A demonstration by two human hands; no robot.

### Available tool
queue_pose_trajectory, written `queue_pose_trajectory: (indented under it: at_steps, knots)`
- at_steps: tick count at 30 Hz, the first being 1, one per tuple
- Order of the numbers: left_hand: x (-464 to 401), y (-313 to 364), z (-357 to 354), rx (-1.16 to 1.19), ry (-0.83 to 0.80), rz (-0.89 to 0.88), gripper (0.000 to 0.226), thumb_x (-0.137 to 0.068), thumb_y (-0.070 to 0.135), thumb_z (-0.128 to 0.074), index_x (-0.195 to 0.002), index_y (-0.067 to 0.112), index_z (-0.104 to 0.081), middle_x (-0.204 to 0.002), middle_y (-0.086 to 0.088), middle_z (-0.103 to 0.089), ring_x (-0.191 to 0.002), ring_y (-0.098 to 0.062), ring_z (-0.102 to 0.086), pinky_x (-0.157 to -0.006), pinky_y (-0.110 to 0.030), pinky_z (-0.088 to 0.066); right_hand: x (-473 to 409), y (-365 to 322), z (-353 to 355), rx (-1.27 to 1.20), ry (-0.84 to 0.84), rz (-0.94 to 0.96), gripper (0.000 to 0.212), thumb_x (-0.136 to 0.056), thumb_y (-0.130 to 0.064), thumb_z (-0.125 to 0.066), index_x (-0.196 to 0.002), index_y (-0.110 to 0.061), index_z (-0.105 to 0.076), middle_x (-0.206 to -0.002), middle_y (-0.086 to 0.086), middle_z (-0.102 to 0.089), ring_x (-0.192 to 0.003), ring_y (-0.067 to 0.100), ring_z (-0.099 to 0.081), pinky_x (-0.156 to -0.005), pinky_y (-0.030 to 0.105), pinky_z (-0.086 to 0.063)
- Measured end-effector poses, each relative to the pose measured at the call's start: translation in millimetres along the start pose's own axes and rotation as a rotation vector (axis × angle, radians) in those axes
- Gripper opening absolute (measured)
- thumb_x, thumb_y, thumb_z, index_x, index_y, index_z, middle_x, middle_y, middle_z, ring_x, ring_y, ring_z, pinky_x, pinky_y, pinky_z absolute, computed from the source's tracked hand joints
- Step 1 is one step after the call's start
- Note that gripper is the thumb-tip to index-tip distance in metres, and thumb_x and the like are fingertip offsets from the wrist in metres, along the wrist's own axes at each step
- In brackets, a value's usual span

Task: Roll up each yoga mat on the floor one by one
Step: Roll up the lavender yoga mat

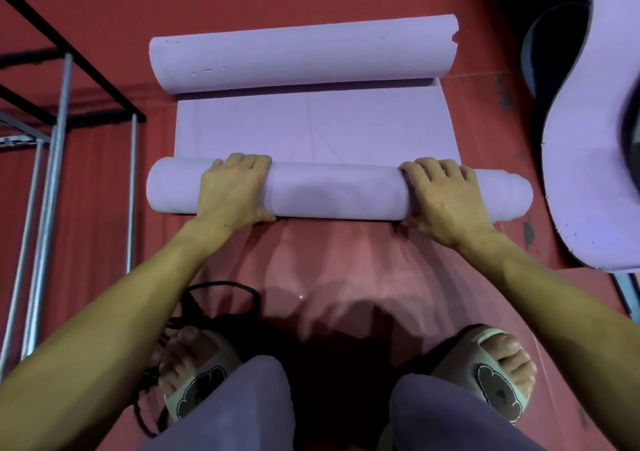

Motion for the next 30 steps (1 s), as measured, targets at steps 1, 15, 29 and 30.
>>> queue_pose_trajectory:
  at_steps: [1, 15, 29, 30]
  knots:
    - [-0.1, -0.5, 1.9, 0.002, -0.045, -0.002, 0.091, -0.048, 0.056, -0.096, -0.123, 0.02, -0.06, -0.114, -0.001, -0.069, -0.11, -0.031, -0.06, -0.075, -0.042, -0.044, 1.5, 1.4, 2.7, -0.006, -0.043, 0.005, 0.103, -0.056, -0.056, -0.092, -0.142, -0.023, -0.047, -0.137, 0.004, -0.056, -0.116, 0.038, -0.056, -0.096, 0.055, -0.045]
    - [39.5, 20.7, 23.6, 0.022, -0.673, -0.106, 0.084, -0.05, 0.077, -0.079, -0.125, 0.059, -0.045, -0.081, 0.021, -0.058, -0.086, -0.012, -0.06, -0.068, -0.032, -0.037, 30.8, 7.5, 16.5, -0.15, -0.694, 0.063, 0.111, -0.048, -0.07, -0.086, -0.143, -0.047, -0.034, -0.13, -0.013, -0.055, -0.117, 0.023, -0.058, -0.089, 0.045, -0.054]
    - [25.1, 2.7, 23.9, 0.22, -0.482, 0.024, 0.084, -0.057, 0.07, -0.089, -0.132, 0.053, -0.057, -0.131, 0.025, -0.059, -0.126, -0.014, -0.055, -0.088, -0.042, -0.042, 10.1, 26.3, 26.1, -0.289, -0.538, 0.003, 0.077, -0.061, -0.052, -0.095, -0.127, -0.051, -0.055, -0.116, -0.021, -0.053, -0.112, 0.016, -0.056, -0.088, 0.047, -0.054]
    - [24.2, -0.3, 24.8, 0.246, -0.439, 0.029, 0.078, -0.058, 0.071, -0.089, -0.129, 0.053, -0.06, -0.126, 0.027, -0.06, -0.123, -0.012, -0.057, -0.086, -0.041, -0.043, 7.9, 28.8, 27.4, -0.303, -0.519, -0.009, 0.072, -0.064, -0.051, -0.095, -0.125, -0.051, -0.057, -0.112, -0.023, -0.053, -0.111, 0.015, -0.057, -0.088, 0.046, -0.054]
Point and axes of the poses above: each hand's wrist, its own x-axis away from the middle knuckle, its own z-axis out of the back of the hand, y = z × x, the point moved 2 cm from there along -x, towards the middle knuckle
